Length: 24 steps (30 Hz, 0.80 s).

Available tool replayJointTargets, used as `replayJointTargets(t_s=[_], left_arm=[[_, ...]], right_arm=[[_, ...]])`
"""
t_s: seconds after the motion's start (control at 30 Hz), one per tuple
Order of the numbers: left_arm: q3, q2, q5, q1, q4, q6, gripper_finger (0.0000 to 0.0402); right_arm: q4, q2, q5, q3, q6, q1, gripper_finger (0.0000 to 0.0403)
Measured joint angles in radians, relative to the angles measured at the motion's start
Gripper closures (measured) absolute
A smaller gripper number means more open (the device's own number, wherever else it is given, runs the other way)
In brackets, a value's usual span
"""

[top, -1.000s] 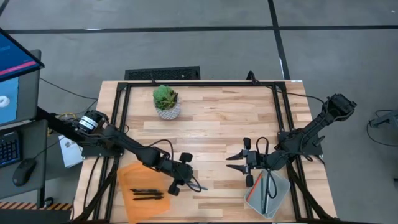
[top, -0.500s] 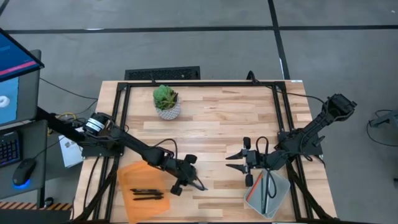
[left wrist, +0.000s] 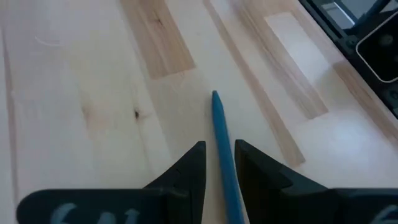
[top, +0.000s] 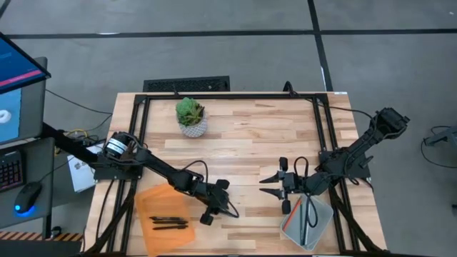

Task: Sort pens & pencils
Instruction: Put the blue pen into the orange bin

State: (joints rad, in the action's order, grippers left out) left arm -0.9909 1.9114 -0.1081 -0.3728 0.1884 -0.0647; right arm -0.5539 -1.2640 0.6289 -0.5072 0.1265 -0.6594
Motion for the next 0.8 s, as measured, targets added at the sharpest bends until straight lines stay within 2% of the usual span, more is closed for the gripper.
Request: replayJointTargets(t_s=[0.5, 0.8], left_arm=[[0.001, 0.0, 0.027, -0.018, -0.014, -0.03, 0.0326], [-0.001, 0.041, 0.036, -0.02, 0.021, -0.058, 0.0326]], right_arm=[[-0.001, 0.0, 0.0, 0.0, 0.005, 0.0, 0.0269], [0.0, 0.0, 0.0, 0.0, 0.006, 0.0, 0.0269]])
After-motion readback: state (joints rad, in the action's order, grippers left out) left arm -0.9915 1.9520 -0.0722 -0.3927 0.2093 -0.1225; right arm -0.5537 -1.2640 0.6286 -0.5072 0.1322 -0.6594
